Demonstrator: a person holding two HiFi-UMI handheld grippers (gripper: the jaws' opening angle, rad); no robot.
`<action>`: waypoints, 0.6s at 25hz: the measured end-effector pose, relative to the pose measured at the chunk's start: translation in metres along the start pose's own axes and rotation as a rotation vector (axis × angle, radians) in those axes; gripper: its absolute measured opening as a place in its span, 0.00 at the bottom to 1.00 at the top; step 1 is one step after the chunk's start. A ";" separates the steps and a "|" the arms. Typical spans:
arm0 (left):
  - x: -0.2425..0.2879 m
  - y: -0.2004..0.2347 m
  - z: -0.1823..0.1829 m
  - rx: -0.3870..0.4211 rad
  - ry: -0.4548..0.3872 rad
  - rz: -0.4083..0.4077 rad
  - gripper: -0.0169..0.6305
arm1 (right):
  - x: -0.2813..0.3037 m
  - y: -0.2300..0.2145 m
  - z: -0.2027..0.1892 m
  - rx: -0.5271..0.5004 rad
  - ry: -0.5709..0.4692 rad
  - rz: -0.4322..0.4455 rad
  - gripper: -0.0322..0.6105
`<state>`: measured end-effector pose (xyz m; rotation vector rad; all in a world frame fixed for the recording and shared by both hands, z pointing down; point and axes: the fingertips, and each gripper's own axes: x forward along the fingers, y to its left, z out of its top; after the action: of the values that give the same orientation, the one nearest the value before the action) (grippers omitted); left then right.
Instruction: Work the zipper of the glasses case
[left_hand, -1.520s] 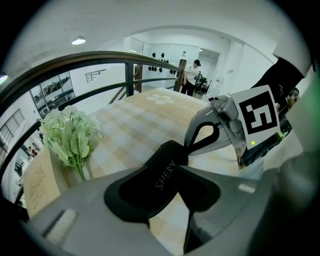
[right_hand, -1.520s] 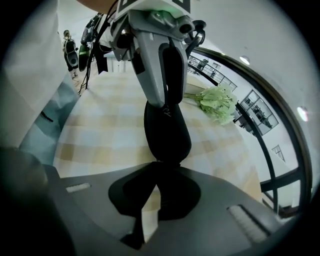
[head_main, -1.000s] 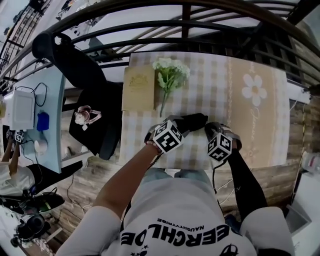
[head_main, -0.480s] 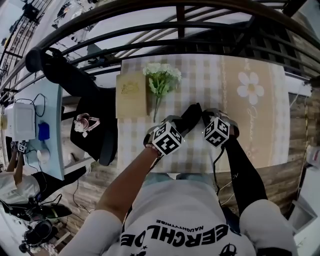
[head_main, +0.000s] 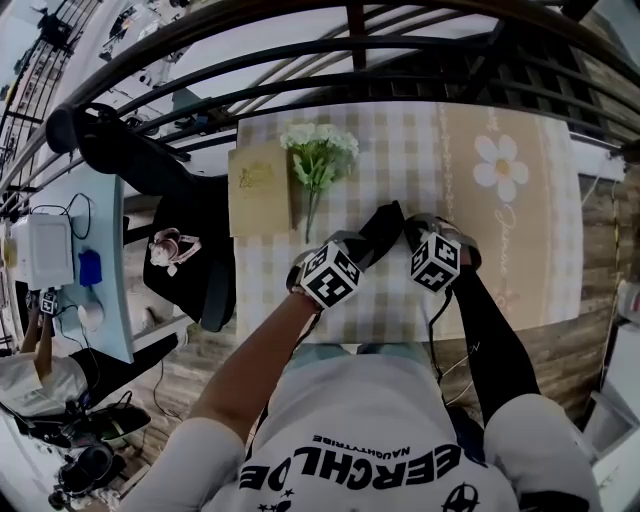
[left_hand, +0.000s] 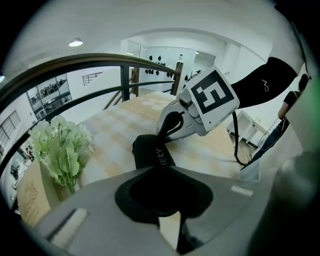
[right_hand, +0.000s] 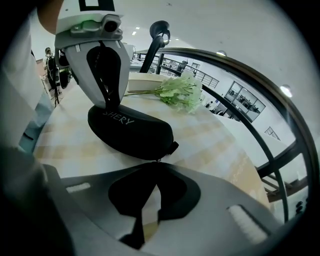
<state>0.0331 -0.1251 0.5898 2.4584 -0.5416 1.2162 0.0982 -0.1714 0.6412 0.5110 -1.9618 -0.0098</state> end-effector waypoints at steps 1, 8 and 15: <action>0.000 0.001 0.000 -0.006 -0.003 0.001 0.08 | -0.001 0.001 -0.001 -0.002 0.002 0.001 0.10; -0.001 0.002 0.000 -0.007 -0.003 -0.007 0.08 | -0.004 0.019 0.000 -0.012 0.002 0.025 0.10; 0.000 0.002 0.000 -0.002 -0.003 -0.013 0.08 | -0.006 0.037 0.003 0.009 -0.006 0.043 0.10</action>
<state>0.0324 -0.1265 0.5896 2.4585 -0.5267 1.2071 0.0844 -0.1362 0.6434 0.4752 -1.9794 0.0240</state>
